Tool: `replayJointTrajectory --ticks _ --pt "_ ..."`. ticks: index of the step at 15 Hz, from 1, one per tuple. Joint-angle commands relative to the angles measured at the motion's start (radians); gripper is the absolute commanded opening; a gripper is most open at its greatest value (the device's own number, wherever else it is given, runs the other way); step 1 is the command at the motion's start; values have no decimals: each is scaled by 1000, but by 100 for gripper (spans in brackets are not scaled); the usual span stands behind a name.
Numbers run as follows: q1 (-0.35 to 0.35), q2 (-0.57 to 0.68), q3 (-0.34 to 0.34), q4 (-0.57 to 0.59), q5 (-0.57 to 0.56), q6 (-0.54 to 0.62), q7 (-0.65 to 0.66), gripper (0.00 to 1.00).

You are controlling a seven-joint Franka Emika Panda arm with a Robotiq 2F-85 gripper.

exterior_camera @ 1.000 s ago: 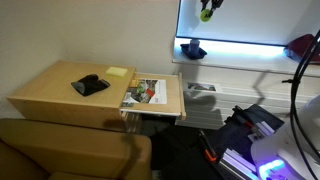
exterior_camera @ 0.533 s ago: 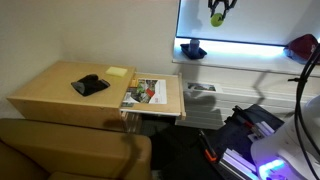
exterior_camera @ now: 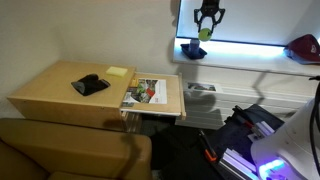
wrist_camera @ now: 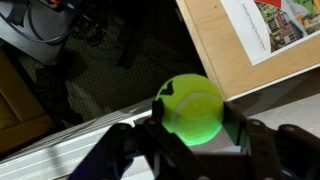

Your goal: Put the yellow ball on top of the can on the window sill, place the yellow ball on the nightstand

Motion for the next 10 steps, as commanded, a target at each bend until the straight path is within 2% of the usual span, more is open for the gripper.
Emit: replayJointTrajectory --ticks 1,4,5,10 --pt "-4 2 1 8 -1 -3 0 62" --pt "-14 2 -7 16 -1 -4 -2 62" --pt "-8 14 0 7 3 -6 1 37" --pt "87 54 70 -118 -25 120 54 37"
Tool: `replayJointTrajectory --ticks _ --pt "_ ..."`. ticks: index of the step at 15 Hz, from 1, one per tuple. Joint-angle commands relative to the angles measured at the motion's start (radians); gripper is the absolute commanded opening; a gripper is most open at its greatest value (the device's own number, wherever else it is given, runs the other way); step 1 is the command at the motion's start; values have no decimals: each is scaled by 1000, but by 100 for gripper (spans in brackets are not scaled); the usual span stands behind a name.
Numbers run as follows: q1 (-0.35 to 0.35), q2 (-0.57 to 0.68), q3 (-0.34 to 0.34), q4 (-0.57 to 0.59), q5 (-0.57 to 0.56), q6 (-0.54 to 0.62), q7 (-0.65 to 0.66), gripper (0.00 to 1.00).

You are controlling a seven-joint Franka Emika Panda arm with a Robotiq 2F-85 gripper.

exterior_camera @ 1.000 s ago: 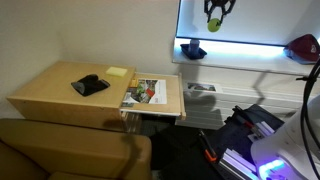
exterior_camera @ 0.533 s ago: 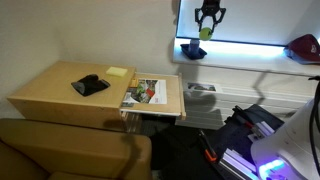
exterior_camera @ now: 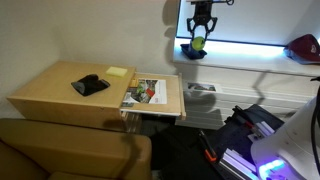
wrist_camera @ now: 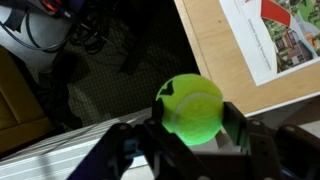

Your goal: Put the yellow ball on top of the can on the window sill, place the yellow ball on the nightstand

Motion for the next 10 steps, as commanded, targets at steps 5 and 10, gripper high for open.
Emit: replayJointTrajectory --ticks 5,10 --pt "133 119 48 -109 -88 340 177 37" --pt "139 138 53 -95 -68 321 177 62"
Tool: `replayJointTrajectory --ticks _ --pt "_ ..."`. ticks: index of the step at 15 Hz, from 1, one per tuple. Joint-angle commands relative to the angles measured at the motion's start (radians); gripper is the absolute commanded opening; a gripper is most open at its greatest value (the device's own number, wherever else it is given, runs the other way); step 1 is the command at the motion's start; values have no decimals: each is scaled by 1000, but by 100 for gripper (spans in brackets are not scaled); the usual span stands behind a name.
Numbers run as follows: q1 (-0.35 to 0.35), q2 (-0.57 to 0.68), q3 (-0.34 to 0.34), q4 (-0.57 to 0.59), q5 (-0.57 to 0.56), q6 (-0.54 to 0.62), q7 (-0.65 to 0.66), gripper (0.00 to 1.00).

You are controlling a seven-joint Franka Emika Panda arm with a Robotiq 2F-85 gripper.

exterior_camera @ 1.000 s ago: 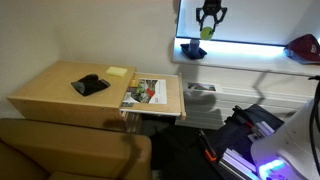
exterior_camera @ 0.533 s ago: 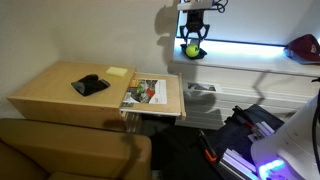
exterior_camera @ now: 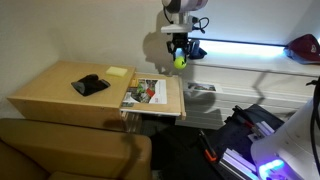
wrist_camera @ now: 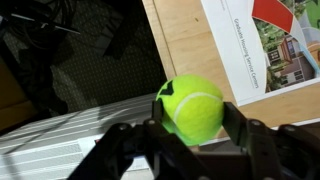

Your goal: Put the yellow ball on top of the can on the window sill, place the yellow ball on the nightstand

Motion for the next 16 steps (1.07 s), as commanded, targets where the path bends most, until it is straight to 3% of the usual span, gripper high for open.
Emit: replayJointTrajectory --ticks 1,2,8,13,14,16 --pt "-3 -3 2 2 -1 -2 0 62" --pt "2 9 -5 7 -21 2 12 37" --pt "38 146 -16 44 -56 170 108 37" --pt "94 256 -57 121 -95 220 226 37" --pt "69 213 -29 74 -65 208 176 62" --pt "85 244 -44 102 -77 212 208 62"
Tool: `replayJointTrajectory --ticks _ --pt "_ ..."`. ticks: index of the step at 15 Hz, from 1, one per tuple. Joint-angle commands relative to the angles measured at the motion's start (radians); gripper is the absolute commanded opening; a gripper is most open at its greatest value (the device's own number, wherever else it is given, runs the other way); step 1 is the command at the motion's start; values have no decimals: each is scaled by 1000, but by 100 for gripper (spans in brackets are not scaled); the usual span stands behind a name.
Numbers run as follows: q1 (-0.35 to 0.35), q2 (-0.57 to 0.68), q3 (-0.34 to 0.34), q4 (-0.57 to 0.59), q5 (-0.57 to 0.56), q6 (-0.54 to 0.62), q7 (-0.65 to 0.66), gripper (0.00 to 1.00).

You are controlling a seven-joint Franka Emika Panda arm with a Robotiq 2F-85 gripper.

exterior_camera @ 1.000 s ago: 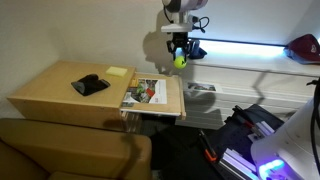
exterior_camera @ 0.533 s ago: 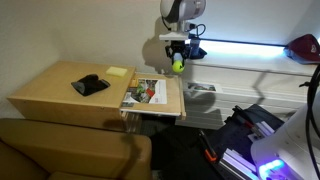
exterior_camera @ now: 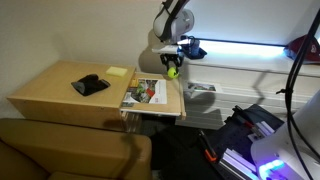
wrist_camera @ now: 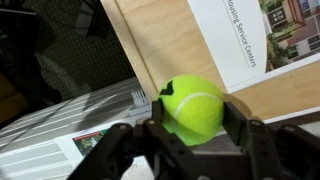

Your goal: Put the yellow ball on top of the can on the window sill, place the yellow ball on the nightstand

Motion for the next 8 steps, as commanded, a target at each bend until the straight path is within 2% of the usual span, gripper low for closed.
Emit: replayJointTrajectory --ticks 1,8 --pt "2 6 -2 8 0 -2 2 37" --pt "-7 97 -15 39 30 116 60 37"
